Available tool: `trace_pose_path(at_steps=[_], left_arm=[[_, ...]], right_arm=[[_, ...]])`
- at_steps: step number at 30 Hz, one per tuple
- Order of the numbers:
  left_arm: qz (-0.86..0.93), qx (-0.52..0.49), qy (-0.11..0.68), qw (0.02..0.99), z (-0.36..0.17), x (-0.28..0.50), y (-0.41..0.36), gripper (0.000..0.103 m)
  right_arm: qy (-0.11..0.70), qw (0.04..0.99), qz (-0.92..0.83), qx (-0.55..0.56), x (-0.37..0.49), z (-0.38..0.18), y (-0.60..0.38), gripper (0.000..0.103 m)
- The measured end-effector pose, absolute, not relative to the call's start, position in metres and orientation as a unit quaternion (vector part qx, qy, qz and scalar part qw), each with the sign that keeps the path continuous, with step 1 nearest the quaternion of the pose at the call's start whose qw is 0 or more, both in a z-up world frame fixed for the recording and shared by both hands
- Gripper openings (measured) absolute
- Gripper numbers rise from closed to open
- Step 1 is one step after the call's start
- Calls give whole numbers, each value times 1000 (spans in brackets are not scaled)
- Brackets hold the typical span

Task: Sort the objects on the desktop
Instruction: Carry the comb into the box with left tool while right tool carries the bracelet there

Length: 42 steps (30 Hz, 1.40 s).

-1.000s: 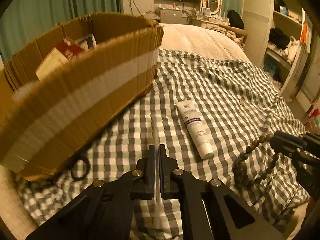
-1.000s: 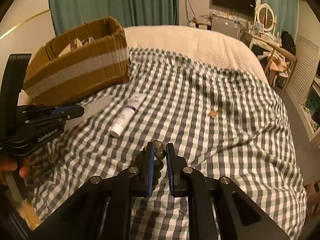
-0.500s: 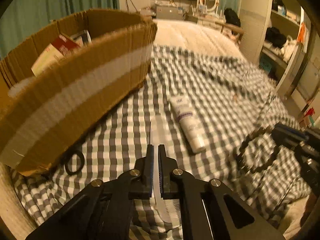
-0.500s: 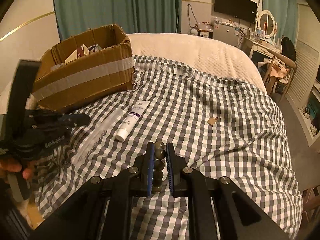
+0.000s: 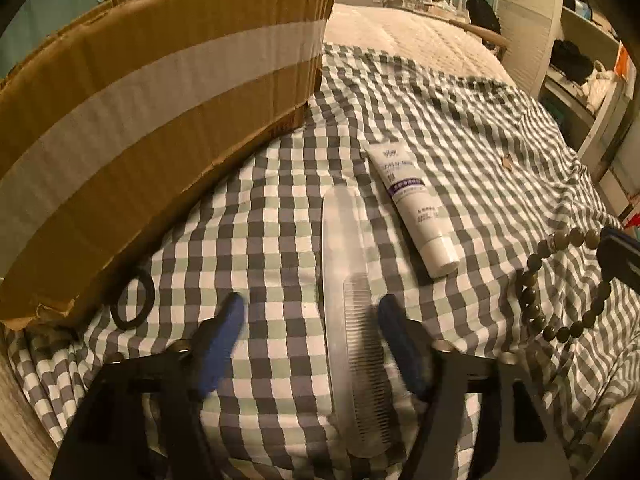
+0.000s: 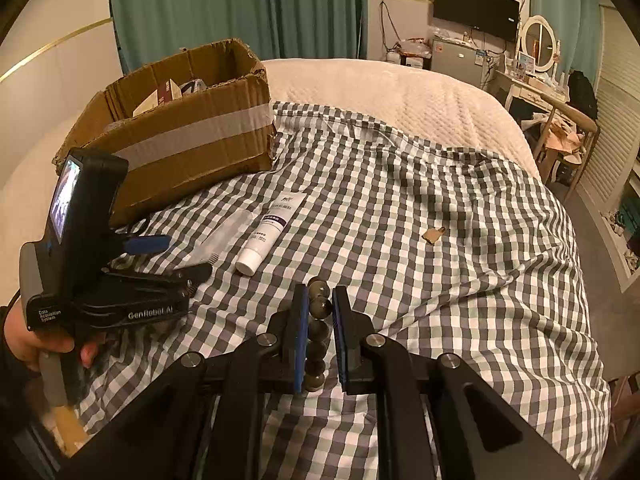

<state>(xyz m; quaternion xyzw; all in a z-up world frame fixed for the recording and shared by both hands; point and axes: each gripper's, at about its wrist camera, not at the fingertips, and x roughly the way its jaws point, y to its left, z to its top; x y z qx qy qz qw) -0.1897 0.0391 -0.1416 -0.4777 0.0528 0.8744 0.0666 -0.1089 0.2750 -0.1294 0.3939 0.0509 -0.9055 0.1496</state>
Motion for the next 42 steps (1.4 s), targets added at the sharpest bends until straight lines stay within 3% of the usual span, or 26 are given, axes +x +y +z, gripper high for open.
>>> trace_pose_path(at_steps=[4,6,7,8,16,26,42], left_arm=[[871,-480,75,67,-147,-188,44,77],[870,-483,67,70,-151,-189,42,68],[871,-482,56,77,-150,-189,40,33],[872,-481,55,76,-148,-188,40,26],[895,-434,63,77,-107,-178,49,26],[929,-359,75,46,-30,-165,45,26],[957,-286,28,-41,50,-220,-61,26]], right_arm=[[53,151,-905,393,-108,-129,274,11],[53,152,-904,395,-108,-130,273,11],[54,152,-904,397,-109,-131,273,11],[55,150,-904,396,-108,-131,272,11],[53,158,-912,375,-104,-119,271,11],[58,189,-931,307,-94,-58,259,11],[88,263,-927,254,-187,44,144,11]])
